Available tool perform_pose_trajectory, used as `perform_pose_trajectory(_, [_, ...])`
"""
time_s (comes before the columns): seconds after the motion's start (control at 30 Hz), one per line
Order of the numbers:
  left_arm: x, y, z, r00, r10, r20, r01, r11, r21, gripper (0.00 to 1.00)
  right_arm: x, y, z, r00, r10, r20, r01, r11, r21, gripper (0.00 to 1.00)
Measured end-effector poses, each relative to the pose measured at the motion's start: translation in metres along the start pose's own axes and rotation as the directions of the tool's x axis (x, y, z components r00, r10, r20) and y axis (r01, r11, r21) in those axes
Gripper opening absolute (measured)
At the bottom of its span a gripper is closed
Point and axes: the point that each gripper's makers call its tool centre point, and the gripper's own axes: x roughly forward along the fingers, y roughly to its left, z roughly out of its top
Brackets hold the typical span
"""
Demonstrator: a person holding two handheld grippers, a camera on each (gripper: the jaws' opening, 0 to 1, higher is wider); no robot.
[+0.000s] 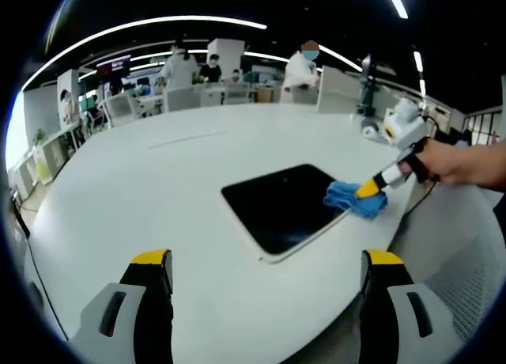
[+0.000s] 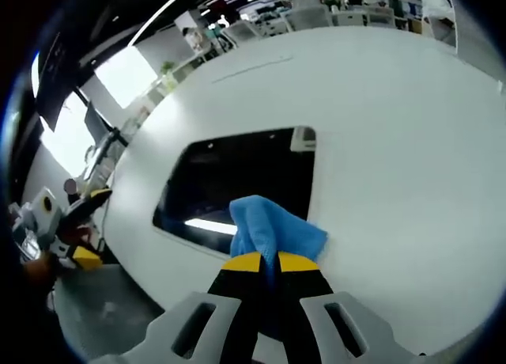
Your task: Wipe the mirror surface with the cleaning cloth until all visible marks leave the cleaned area.
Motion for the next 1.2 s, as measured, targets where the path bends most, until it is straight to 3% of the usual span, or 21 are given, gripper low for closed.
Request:
perform_pose_trajectory(0.63, [0.0, 0.0, -0.002, 1.0, -0.004, -0.007, 0.004, 1.0, -0.004, 0.99, 0.004, 0.0, 0.005, 1.0, -0.024, 0.01, 0.024, 0.999, -0.027, 0.0])
perform_pose_trajectory(1.2, [0.0, 0.003, -0.005, 1.0, 0.001, -0.014, -0.002, 1.0, -0.021, 0.99, 0.016, -0.011, 0.03, 0.999, -0.04, -0.002, 0.039, 0.997, -0.059, 0.0])
